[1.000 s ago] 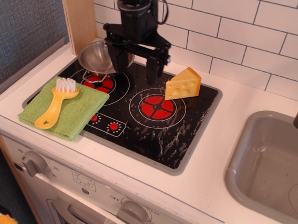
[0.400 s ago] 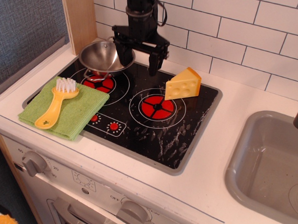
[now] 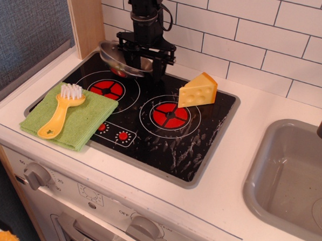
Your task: Place the pan on the right edge of the stove
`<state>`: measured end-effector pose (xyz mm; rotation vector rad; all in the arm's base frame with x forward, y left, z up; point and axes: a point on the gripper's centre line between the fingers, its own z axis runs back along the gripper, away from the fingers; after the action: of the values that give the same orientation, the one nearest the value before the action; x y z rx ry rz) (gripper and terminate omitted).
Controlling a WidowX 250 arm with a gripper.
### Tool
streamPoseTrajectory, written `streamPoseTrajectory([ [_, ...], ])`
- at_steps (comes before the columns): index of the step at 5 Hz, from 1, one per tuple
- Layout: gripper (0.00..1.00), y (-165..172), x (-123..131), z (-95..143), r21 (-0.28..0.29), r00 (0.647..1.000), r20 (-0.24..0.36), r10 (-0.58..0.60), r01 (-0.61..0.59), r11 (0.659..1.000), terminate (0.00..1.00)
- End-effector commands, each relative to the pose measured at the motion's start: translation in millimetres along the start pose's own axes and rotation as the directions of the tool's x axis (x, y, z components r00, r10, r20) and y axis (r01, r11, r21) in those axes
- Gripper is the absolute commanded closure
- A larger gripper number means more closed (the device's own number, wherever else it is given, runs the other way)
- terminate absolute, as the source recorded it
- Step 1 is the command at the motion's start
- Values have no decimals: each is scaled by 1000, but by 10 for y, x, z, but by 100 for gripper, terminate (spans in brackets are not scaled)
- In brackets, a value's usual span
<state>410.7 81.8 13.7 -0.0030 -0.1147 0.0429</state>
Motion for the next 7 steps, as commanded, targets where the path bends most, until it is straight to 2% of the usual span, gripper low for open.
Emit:
streamPoseTrajectory([
  [1,100,87,-6,431,2,995,102,-16,16,1000,0],
  [3,100,66,-65,896,14,978,207,-24,22,1000,0],
  [4,100,-95,-99,1084,7,965,253,-67,68,998,0],
  [5,100,-522,-290,1241,15,950,263,-170,172,985,0],
  [6,100,-847,-578,1183,1,950,218,-222,227,974,0],
  [7,100,-1157,-784,1112,45,921,209,-329,327,944,0],
])
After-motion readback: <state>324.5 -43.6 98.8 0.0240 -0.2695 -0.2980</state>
